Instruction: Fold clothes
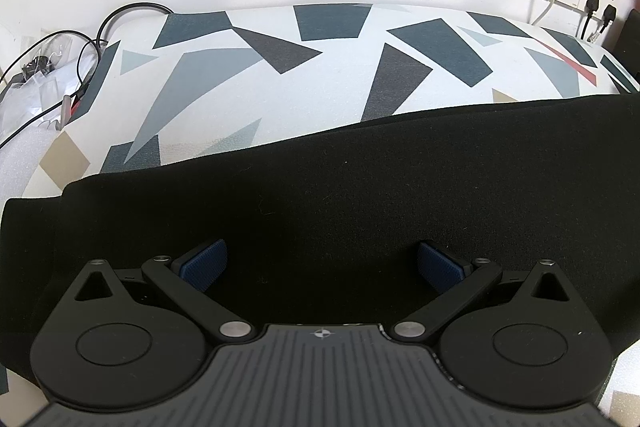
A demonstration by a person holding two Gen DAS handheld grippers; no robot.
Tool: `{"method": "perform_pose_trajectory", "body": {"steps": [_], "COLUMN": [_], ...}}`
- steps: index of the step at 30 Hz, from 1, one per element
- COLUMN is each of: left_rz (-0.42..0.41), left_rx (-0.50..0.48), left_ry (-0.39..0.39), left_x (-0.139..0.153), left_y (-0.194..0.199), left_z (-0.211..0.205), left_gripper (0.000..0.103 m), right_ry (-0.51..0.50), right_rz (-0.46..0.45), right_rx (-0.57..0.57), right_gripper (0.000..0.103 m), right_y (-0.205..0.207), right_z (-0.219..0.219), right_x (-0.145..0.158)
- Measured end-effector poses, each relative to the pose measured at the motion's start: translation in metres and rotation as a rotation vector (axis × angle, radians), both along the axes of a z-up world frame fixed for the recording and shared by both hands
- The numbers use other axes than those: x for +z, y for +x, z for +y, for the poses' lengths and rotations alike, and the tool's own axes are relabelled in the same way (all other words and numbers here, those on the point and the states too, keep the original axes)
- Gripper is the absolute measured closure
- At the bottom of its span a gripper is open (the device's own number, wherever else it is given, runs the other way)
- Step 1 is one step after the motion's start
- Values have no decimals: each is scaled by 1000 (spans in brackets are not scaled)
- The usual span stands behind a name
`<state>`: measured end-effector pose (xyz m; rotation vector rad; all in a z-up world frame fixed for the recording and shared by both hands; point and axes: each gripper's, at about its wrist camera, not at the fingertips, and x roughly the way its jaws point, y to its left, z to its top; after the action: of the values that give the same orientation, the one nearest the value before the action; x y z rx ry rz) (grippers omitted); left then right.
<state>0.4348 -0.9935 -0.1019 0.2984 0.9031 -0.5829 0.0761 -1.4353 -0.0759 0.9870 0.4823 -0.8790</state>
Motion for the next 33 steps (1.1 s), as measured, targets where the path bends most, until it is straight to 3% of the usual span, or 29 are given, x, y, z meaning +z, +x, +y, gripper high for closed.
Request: {"method": "perform_pose_trajectory", "body": {"steps": [33], "left_rz": [-2], "left_rx": [1], "left_ry": [3], "left_x": [0], "left_y": [0], "left_z": [0], "left_gripper": [0], "right_ry": [2], "right_rz": [45], "right_rx": [15], "right_gripper": [90], "right_y": [5], "right_z": [-1], "right_x": [2]}}
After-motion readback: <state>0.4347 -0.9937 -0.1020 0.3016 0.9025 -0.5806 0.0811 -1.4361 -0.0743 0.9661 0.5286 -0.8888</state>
